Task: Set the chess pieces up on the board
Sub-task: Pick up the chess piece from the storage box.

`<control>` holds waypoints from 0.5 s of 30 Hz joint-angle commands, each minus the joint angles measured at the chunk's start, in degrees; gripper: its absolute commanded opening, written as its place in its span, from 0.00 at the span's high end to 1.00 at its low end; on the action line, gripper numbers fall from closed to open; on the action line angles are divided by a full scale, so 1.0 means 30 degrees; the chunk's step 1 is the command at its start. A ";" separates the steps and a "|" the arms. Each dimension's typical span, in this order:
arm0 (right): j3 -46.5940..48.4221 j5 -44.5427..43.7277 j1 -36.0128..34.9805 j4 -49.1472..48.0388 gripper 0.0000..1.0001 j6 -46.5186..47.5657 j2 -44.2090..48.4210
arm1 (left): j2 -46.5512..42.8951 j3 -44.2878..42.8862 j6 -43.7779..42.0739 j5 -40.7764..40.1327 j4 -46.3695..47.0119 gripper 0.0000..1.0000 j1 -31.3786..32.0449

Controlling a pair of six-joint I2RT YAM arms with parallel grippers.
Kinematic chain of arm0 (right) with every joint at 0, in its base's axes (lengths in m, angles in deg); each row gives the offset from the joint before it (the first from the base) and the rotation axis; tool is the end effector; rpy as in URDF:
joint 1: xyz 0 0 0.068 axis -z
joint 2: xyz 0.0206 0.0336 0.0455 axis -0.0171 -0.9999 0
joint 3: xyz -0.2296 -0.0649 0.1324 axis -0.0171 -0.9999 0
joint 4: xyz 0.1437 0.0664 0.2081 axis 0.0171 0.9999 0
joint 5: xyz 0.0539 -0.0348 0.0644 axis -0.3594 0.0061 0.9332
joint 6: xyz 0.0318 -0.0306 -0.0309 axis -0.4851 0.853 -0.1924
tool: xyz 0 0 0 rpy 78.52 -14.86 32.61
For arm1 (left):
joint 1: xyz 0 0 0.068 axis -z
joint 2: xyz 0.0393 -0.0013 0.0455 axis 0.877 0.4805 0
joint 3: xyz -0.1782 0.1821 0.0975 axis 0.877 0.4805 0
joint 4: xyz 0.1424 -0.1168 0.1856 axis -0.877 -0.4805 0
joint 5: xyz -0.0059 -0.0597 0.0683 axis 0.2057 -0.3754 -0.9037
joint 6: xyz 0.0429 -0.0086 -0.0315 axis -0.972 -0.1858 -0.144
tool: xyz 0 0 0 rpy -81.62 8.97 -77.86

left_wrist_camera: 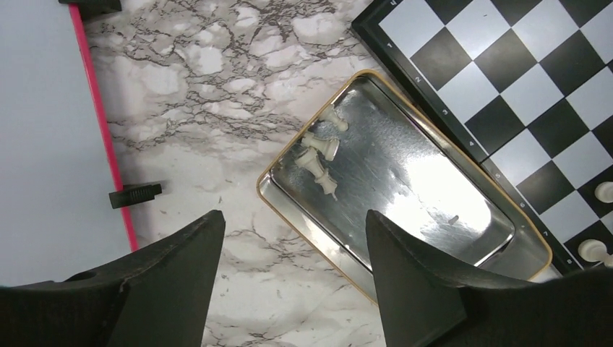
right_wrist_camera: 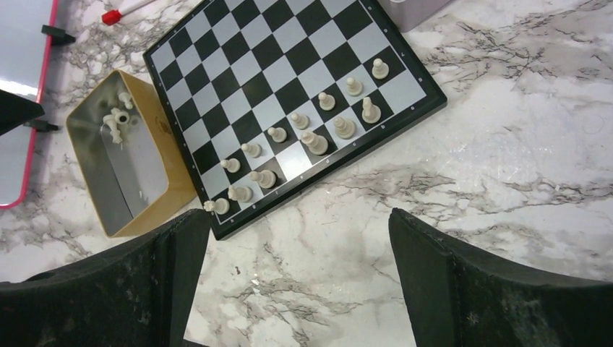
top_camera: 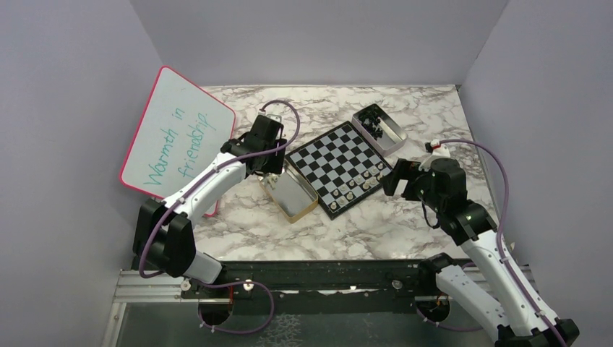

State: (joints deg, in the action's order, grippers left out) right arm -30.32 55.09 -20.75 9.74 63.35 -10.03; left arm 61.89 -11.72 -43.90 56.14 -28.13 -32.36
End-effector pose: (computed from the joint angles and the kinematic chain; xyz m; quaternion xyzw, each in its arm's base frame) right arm 0.1485 0.0518 0.2969 0.0414 0.8606 0.1704 0.4781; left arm 0.2736 -0.1412 0.2769 0.0915 0.9373 -0.0033 0.3363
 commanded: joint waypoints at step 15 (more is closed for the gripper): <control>-0.0144 0.1948 0.0086 -0.1961 0.02 -0.0005 -0.0167 | 0.1255 0.0668 -0.0794 0.1873 0.1067 0.63 -0.0648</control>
State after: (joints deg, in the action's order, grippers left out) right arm -32.53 59.50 -20.75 5.76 62.22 -9.61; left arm 65.25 -9.08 -45.89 58.42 -26.20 -33.97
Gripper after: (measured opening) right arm 0.983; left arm 0.386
